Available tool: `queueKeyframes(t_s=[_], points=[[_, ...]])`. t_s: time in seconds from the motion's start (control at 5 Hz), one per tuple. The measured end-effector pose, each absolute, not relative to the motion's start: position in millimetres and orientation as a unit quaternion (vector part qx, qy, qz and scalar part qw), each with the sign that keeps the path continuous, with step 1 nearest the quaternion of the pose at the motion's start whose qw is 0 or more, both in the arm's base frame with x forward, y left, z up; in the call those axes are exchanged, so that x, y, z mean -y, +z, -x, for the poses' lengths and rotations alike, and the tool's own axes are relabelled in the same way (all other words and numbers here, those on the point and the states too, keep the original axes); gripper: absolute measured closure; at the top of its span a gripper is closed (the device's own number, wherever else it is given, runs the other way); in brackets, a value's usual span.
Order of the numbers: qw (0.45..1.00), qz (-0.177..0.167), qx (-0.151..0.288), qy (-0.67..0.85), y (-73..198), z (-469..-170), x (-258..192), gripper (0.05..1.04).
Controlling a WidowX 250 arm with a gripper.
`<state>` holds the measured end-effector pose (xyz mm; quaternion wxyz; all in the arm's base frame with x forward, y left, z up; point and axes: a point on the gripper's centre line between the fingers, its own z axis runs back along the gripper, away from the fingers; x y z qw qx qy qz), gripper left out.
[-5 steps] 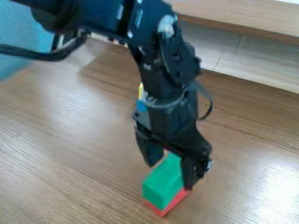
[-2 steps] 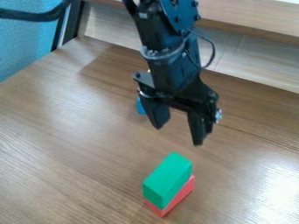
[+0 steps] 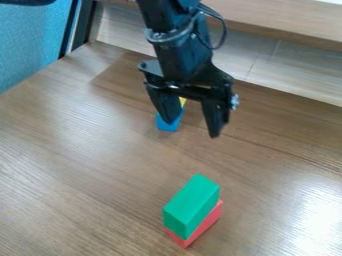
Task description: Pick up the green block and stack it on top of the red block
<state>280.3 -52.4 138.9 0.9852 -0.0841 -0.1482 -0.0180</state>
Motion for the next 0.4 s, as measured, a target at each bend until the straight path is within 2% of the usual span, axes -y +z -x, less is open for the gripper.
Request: queueKeyframes(t_s=[0.4], points=[[0.986,0.071,0.147,0.021,135,-286,21,0.083]])
